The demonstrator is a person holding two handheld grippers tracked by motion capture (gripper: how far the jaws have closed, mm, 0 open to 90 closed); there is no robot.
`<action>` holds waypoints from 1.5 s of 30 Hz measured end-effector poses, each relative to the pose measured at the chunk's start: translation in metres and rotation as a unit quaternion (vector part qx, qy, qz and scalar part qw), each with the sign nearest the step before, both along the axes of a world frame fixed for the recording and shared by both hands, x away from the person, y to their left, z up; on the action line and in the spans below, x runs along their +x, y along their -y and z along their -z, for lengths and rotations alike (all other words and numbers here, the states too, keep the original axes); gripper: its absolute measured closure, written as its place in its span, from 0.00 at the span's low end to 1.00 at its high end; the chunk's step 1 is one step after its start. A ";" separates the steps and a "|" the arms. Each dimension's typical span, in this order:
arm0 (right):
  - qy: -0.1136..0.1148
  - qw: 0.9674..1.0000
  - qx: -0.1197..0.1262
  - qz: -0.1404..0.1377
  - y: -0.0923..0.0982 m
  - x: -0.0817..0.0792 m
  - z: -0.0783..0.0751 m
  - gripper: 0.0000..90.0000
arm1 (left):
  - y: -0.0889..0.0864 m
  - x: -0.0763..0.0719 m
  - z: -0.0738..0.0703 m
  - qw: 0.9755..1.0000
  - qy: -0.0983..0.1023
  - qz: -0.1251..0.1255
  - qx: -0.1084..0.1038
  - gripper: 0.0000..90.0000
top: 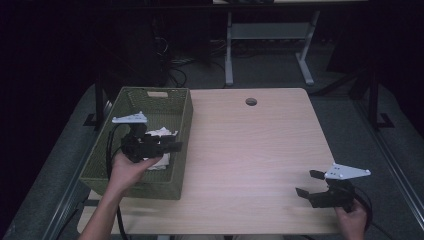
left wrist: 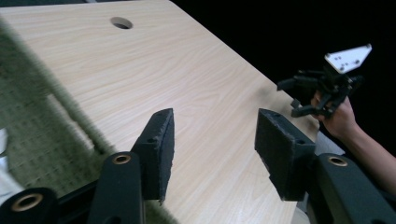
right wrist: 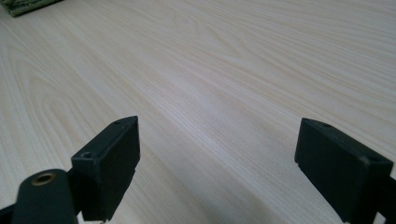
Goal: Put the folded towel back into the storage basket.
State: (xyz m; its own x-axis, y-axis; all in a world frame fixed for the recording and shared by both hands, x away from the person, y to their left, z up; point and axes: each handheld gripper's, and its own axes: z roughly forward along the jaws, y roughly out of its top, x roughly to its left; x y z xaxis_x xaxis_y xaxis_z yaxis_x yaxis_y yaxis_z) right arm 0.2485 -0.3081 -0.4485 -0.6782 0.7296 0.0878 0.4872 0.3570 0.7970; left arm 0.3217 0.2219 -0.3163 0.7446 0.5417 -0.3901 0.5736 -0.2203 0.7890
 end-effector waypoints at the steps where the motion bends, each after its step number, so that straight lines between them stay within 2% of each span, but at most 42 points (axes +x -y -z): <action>1: 0.000 1.000 0.000 0.000 0.000 0.000 0.000 0.15 | 0.000 0.000 0.000 1.000 0.000 0.000 0.000 0.54; 9: 0.003 1.000 0.004 0.005 0.002 0.003 -0.001 0.15 | 0.033 0.001 -0.006 0.999 0.013 0.035 0.015 0.54; 11: 0.000 1.000 0.003 0.003 0.003 0.004 -0.001 0.15 | 0.043 0.000 -0.006 0.999 0.020 0.041 0.025 0.53; 17: -0.002 1.000 -0.003 -0.002 0.004 0.006 0.001 0.15 | 0.067 -0.002 -0.001 0.998 0.020 0.054 0.035 0.53; 24: -0.003 1.000 -0.002 -0.006 0.005 0.006 0.001 0.15 | 0.092 -0.003 0.009 0.996 0.018 0.067 0.048 0.52; 30: -0.003 1.000 0.004 0.000 0.009 0.004 0.000 0.15 | 0.110 -0.005 0.017 0.996 0.019 0.077 0.044 0.51; 37: -0.008 1.000 -0.005 0.000 0.008 0.005 0.002 0.15 | 0.131 -0.010 0.033 0.994 0.028 0.081 0.063 0.49; 39: -0.008 1.000 -0.005 0.000 0.008 0.005 0.002 0.15 | 0.135 -0.012 0.037 0.994 0.025 0.083 0.061 0.49; 45: -0.012 1.000 -0.006 0.007 0.009 0.005 0.002 0.15 | 0.149 -0.016 0.047 0.993 0.024 0.082 0.077 0.48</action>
State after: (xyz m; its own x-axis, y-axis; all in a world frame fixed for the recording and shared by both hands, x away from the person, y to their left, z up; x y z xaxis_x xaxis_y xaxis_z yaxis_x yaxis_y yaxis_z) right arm 0.2538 -0.3172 -0.4509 -0.6659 0.7399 0.0951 0.5112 0.3598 0.7805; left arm 0.3061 0.0728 -0.3636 0.8435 0.4615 -0.2747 0.4828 -0.4275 0.7643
